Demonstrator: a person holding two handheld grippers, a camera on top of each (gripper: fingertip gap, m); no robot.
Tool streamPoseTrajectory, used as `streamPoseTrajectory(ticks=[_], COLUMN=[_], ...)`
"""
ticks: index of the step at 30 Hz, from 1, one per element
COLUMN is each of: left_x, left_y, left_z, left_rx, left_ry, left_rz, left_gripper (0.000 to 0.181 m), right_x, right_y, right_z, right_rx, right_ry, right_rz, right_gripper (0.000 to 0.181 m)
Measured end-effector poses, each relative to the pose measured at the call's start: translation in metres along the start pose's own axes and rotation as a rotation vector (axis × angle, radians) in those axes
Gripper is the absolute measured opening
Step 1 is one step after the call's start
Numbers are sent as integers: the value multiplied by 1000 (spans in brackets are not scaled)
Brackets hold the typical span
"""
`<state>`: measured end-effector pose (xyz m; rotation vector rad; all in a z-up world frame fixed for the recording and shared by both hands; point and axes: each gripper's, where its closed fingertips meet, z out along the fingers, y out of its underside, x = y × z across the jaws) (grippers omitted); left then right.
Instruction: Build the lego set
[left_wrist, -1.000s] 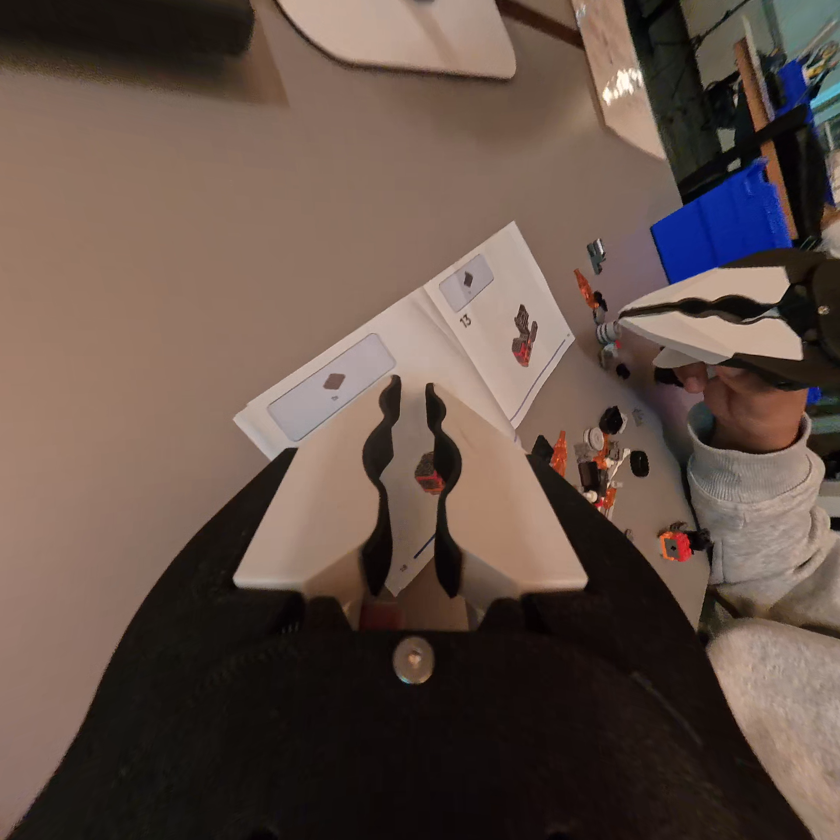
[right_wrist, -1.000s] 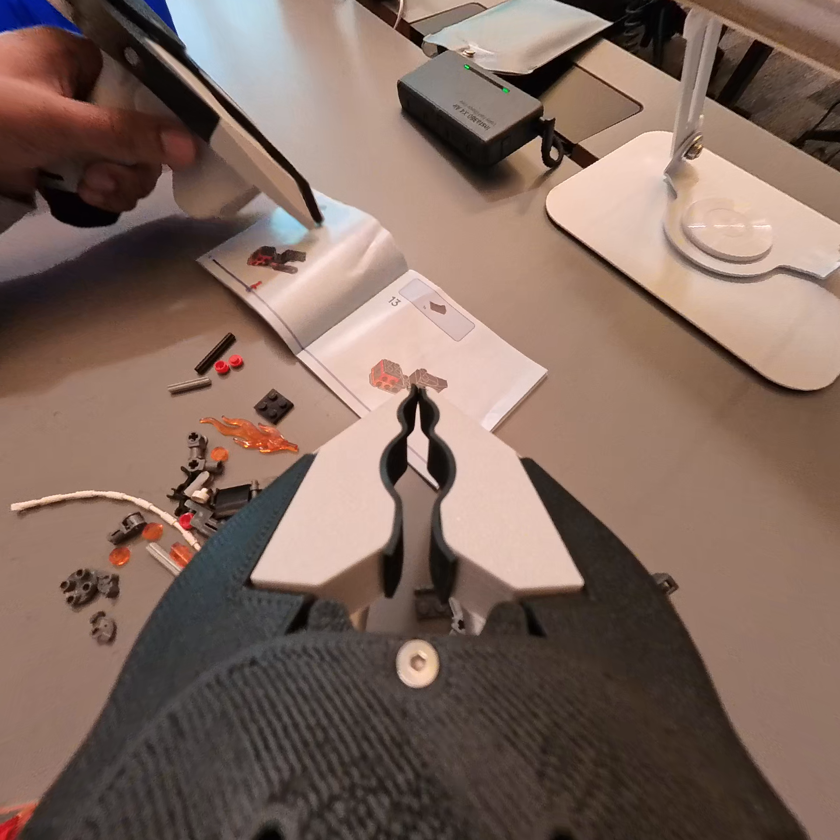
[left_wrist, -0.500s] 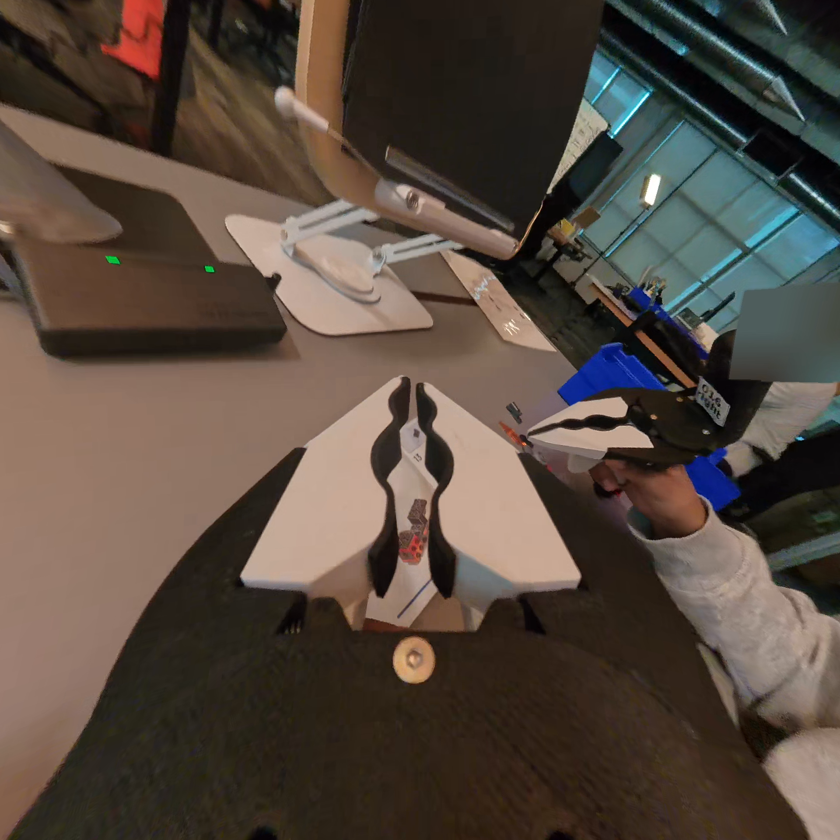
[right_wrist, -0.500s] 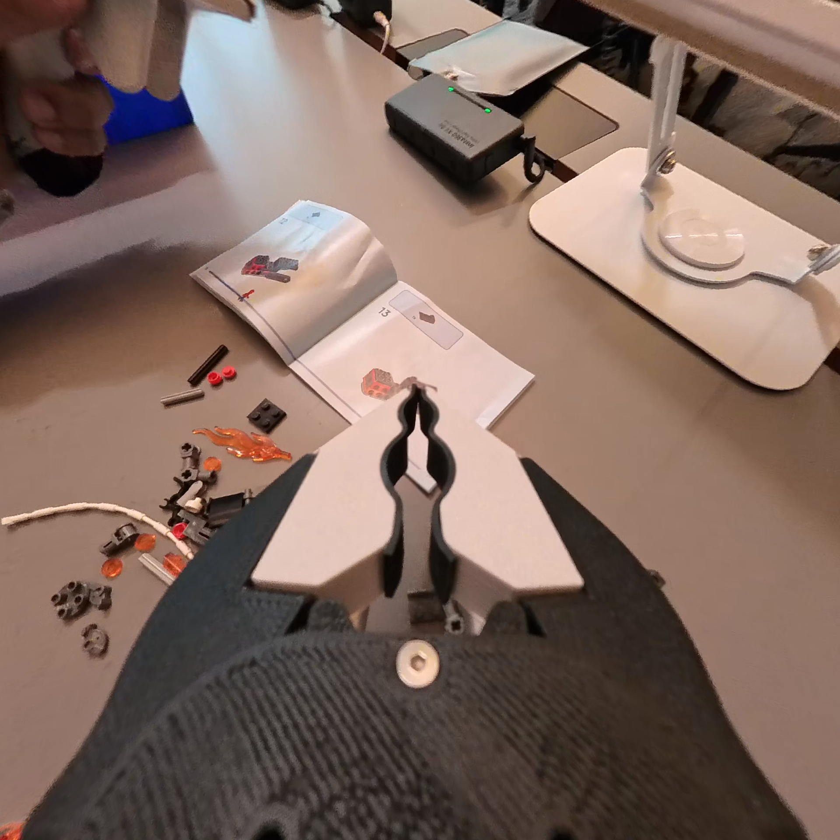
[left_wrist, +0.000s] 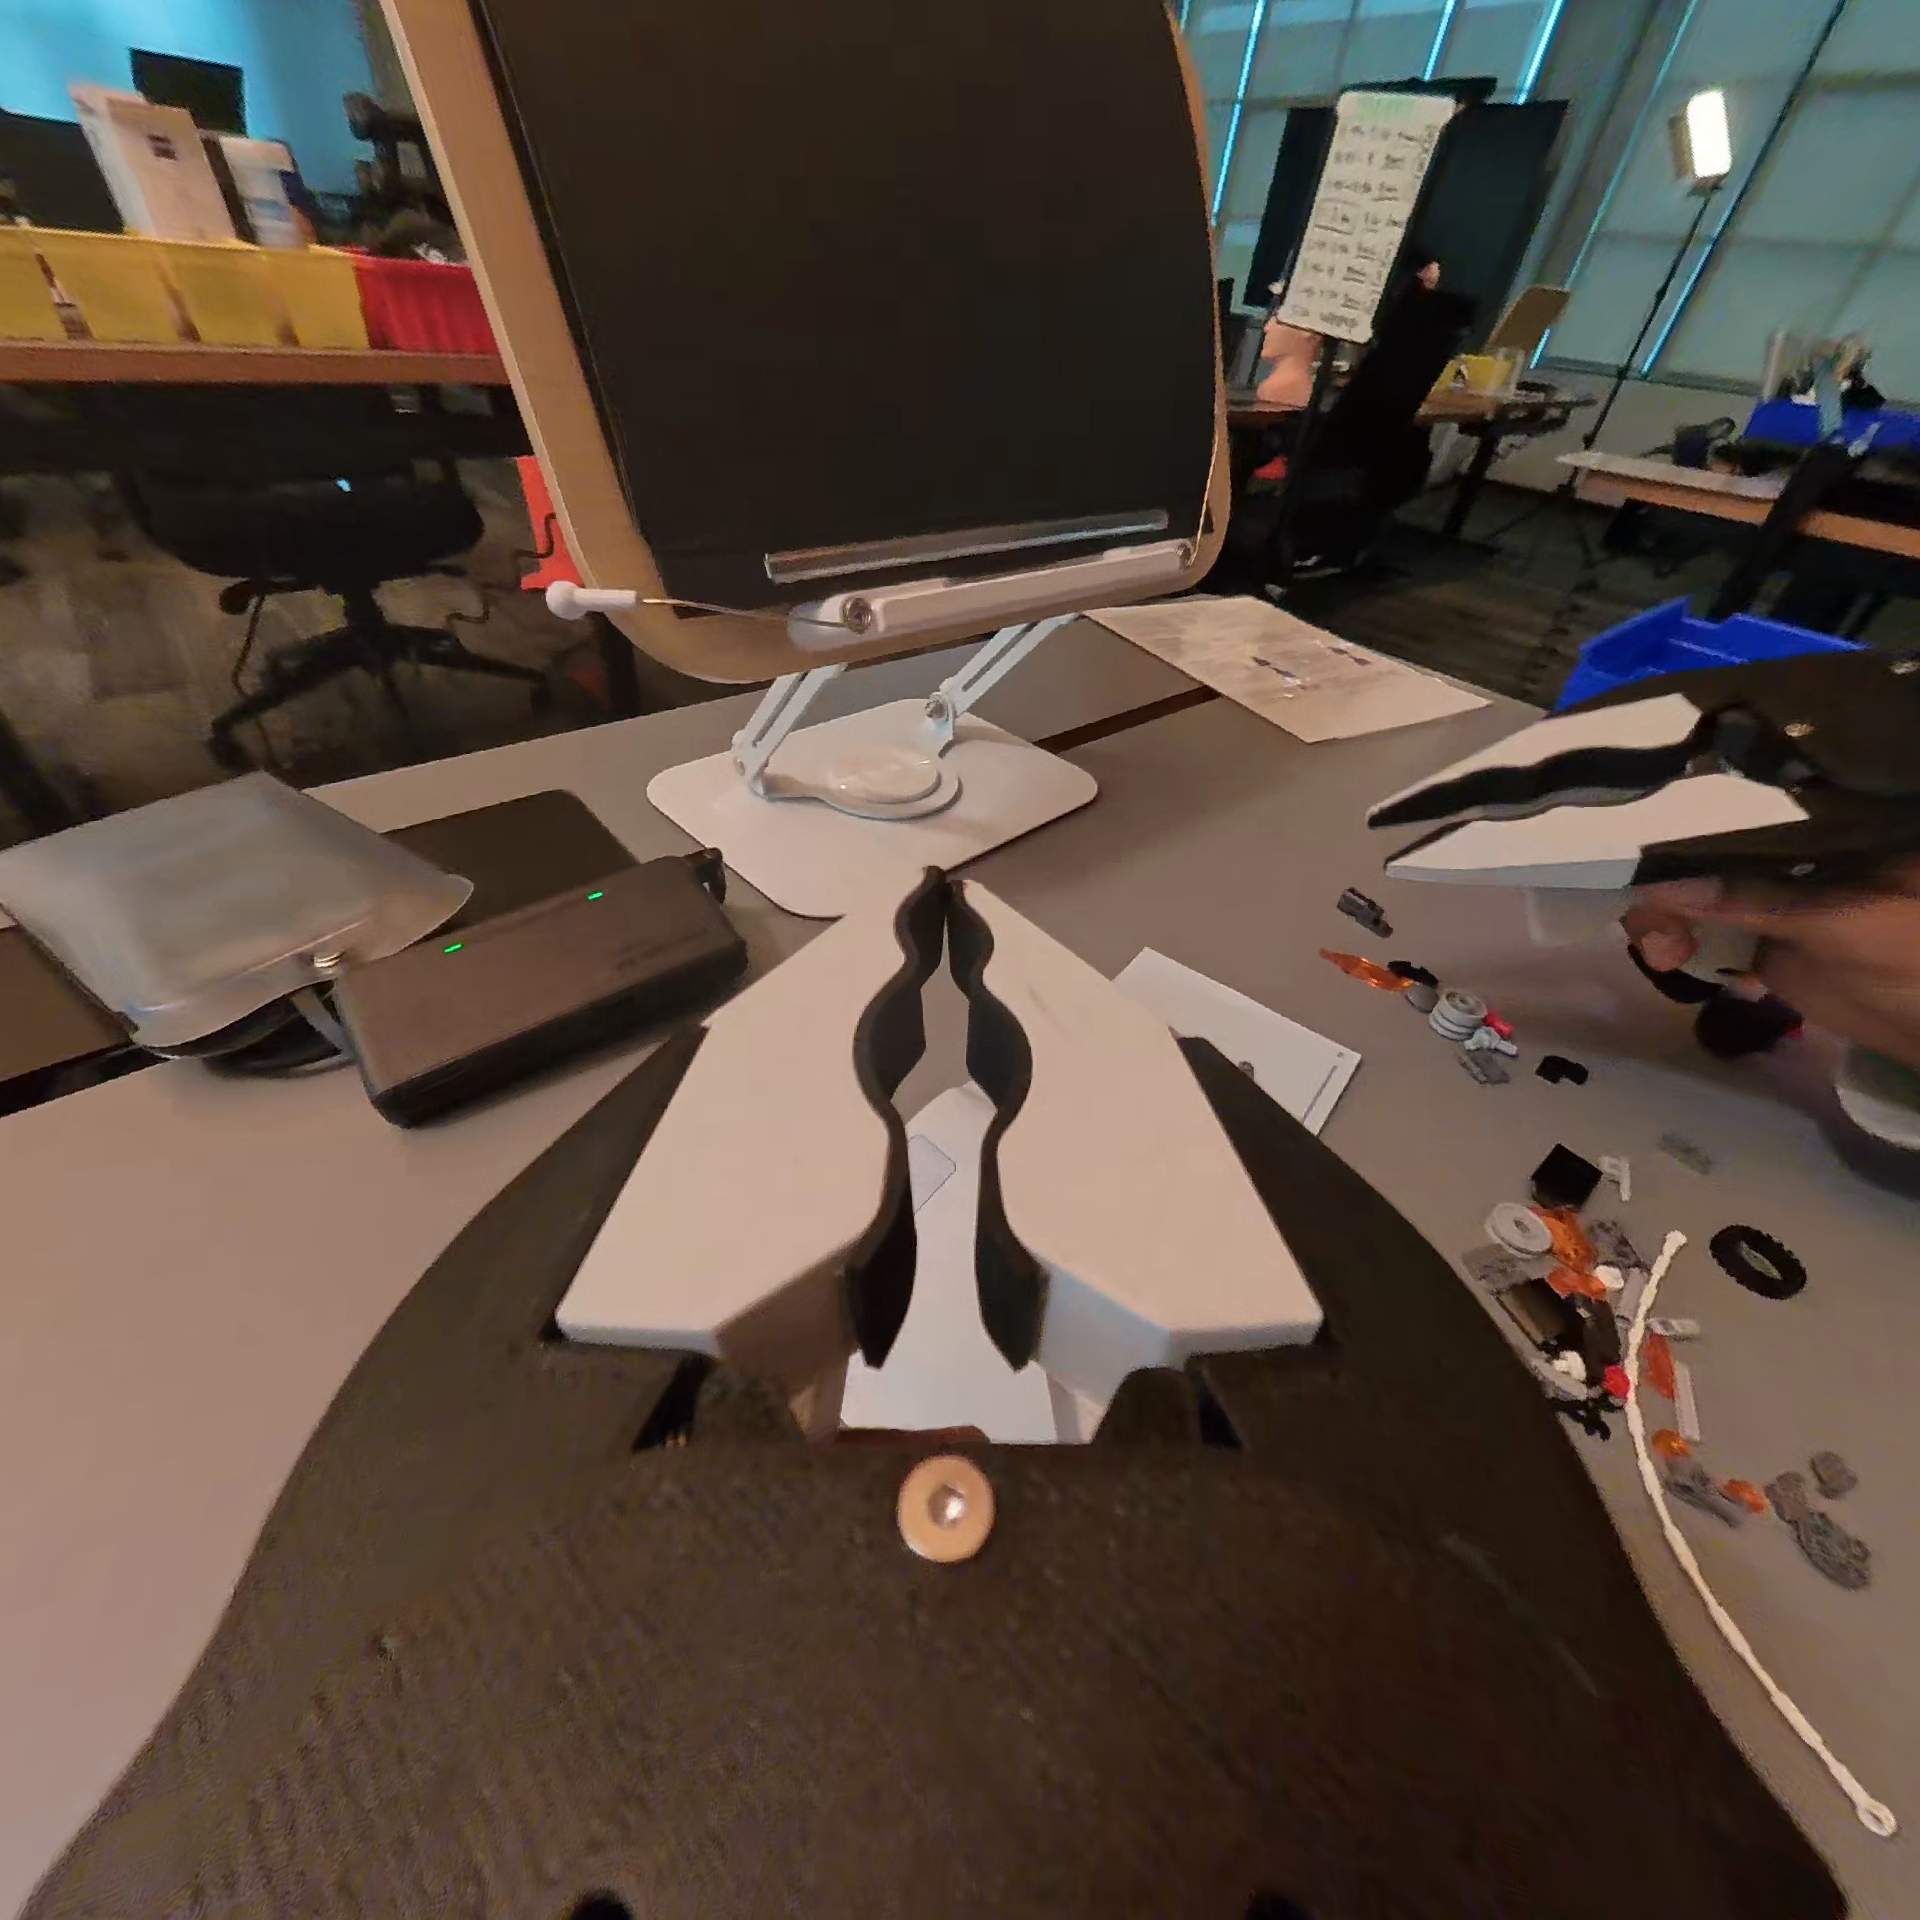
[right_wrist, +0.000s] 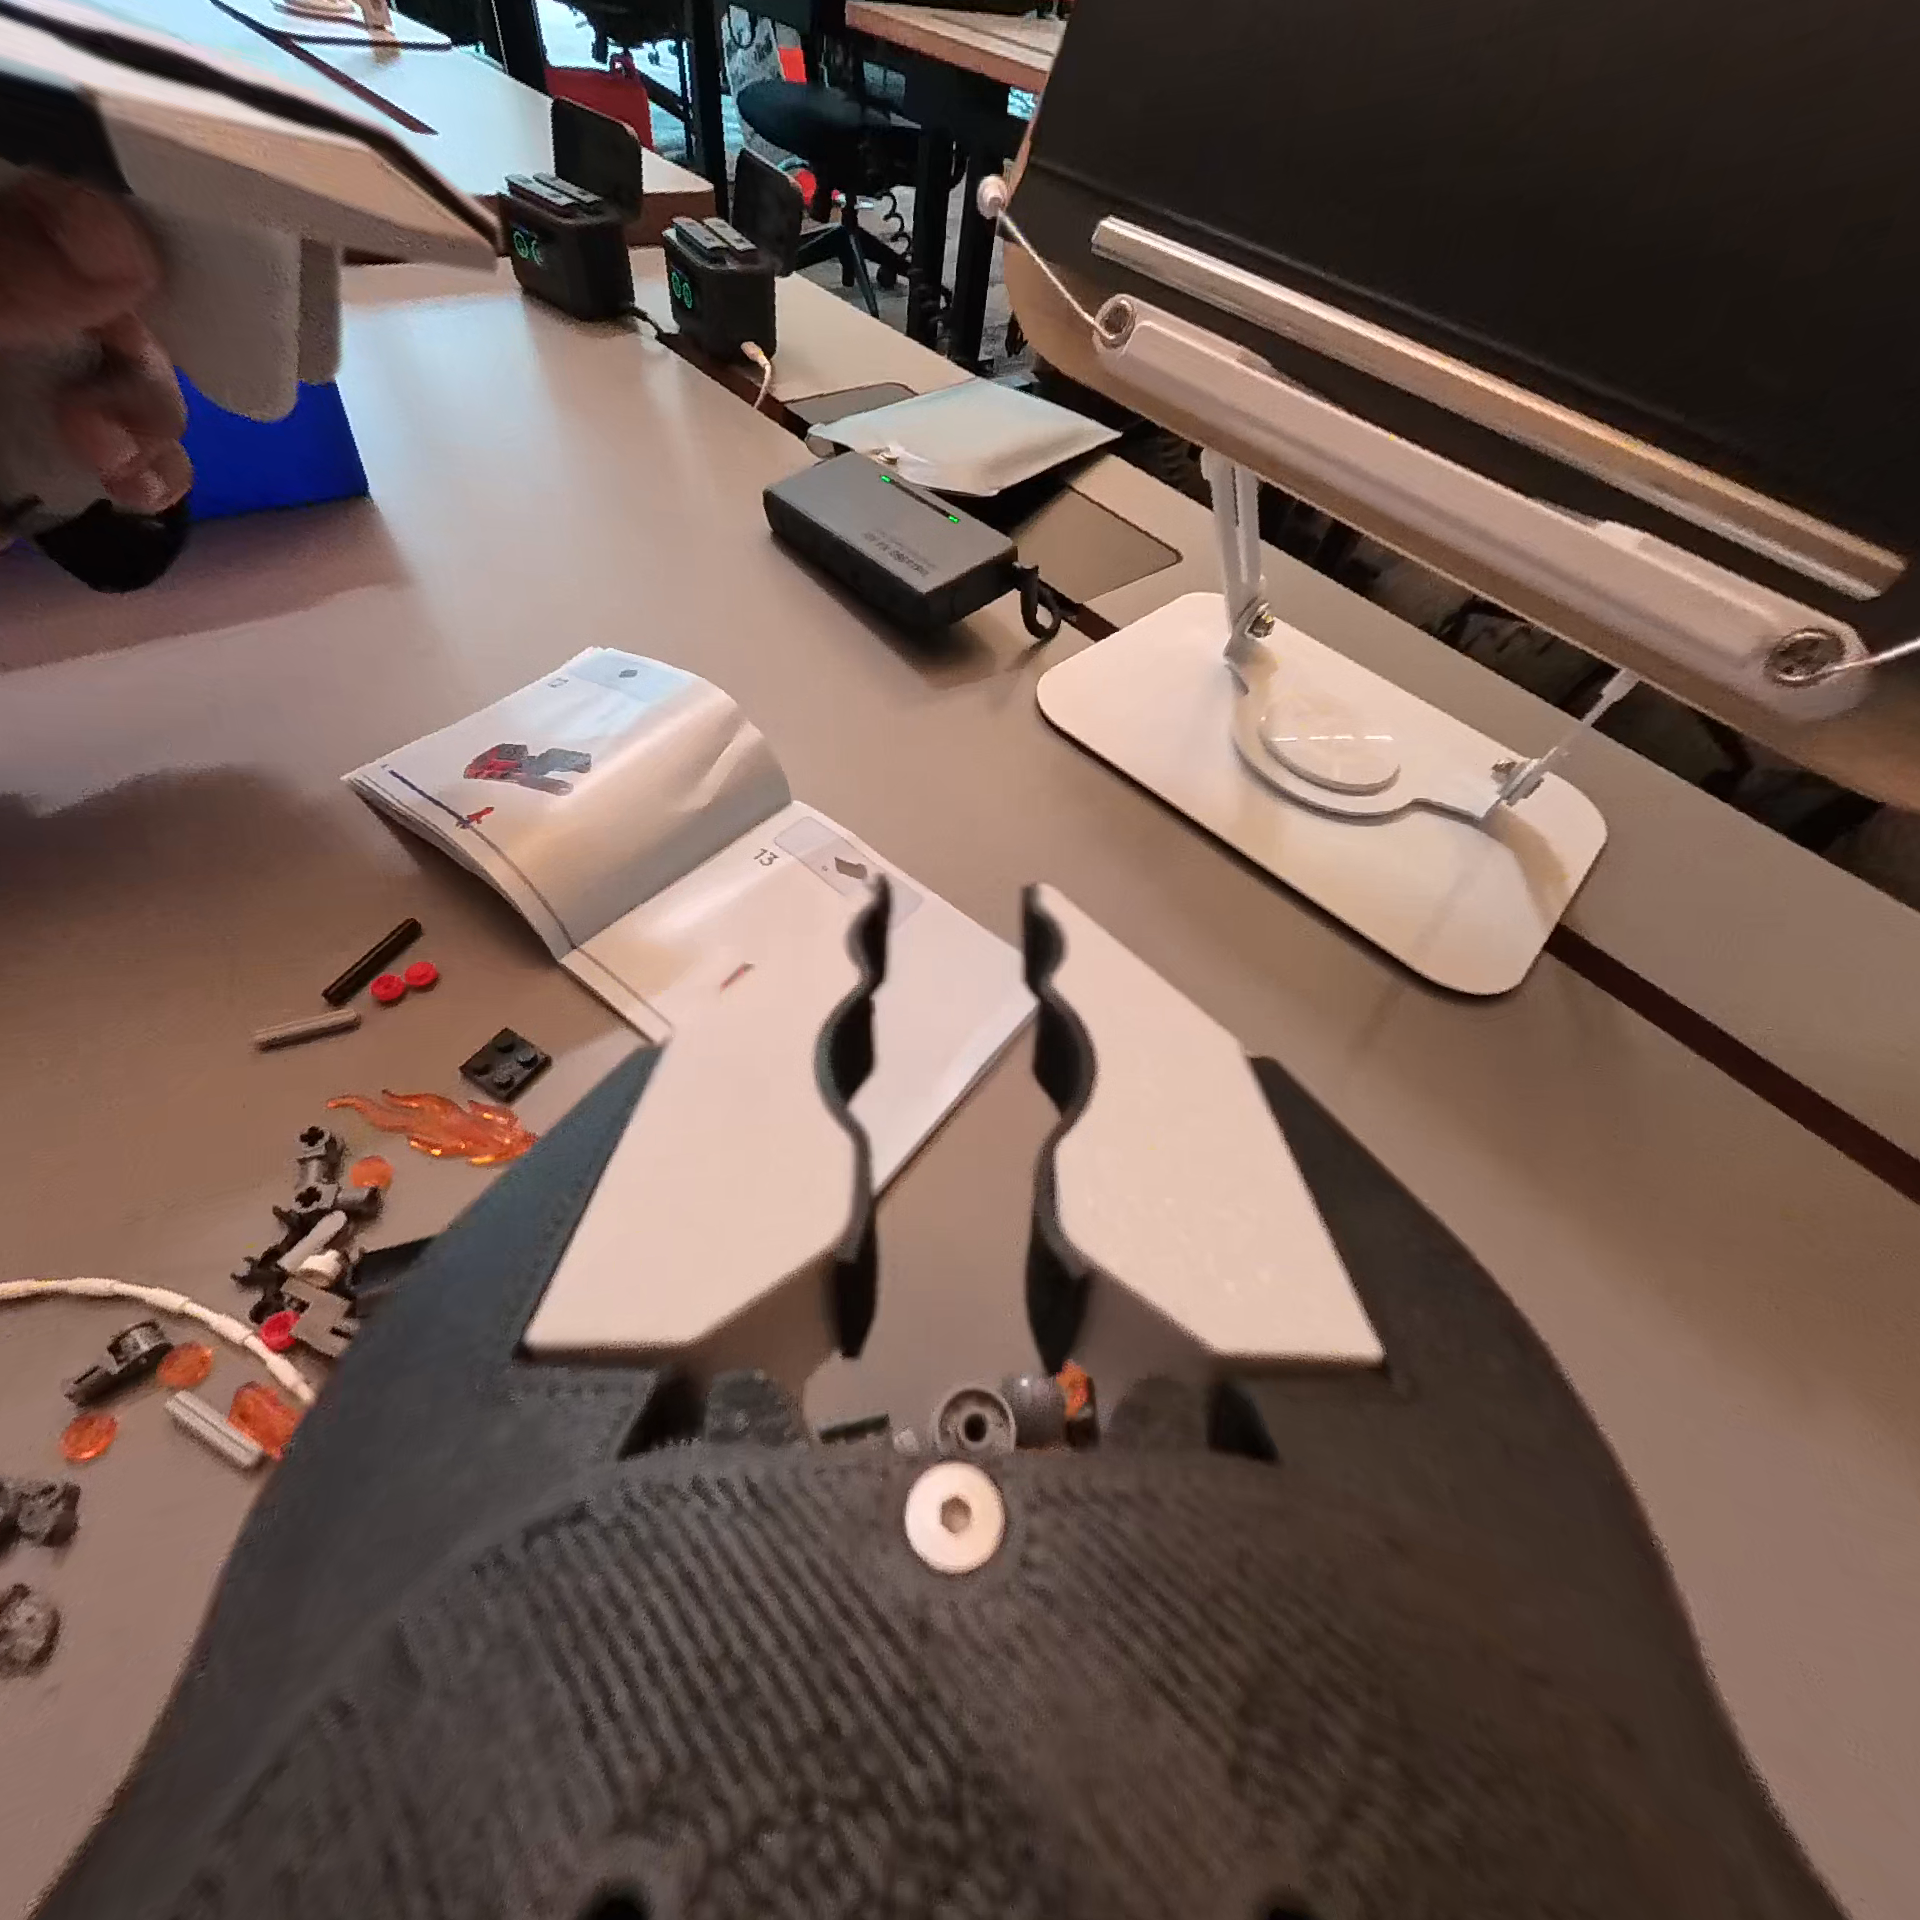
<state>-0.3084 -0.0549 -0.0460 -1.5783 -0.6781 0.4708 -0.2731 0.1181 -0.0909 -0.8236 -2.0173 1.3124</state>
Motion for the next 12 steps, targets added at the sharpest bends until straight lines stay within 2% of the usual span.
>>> streamPoseTrajectory(ticks=[1,2,7,12], left_x=[0,0,14,29], left_y=[3,6,21,27], left_z=[1,3,14,22], left_rx=[-10,-21,-89,-112], left_ry=[-8,-11,62,121], left_rz=[5,10,19,34], left_gripper=[0,0,0,19], right_x=[0,0,4,6], right_y=[-1,-1,-9,-17], right_z=[1,1,-2,-9], right_rx=[5,6,66,116], right_ry=[0,-3,-4,-21], right_rz=[3,8,-21,-7], right_gripper=[37,48,74,74])
